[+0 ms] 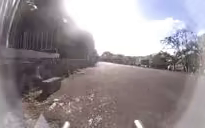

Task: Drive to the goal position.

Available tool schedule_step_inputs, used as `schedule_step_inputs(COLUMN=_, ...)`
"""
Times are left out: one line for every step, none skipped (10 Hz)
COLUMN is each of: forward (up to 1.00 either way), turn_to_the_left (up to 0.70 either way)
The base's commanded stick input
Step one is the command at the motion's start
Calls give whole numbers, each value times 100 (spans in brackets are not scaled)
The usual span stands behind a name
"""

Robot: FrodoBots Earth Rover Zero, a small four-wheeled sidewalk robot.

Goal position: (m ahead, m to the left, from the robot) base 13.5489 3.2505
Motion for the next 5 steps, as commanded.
schedule_step_inputs(forward=70, turn_to_the_left=0)
schedule_step_inputs(forward=70, turn_to_the_left=0)
schedule_step_inputs(forward=70, turn_to_the_left=0)
schedule_step_inputs(forward=70, turn_to_the_left=0)
schedule_step_inputs(forward=70, turn_to_the_left=0)
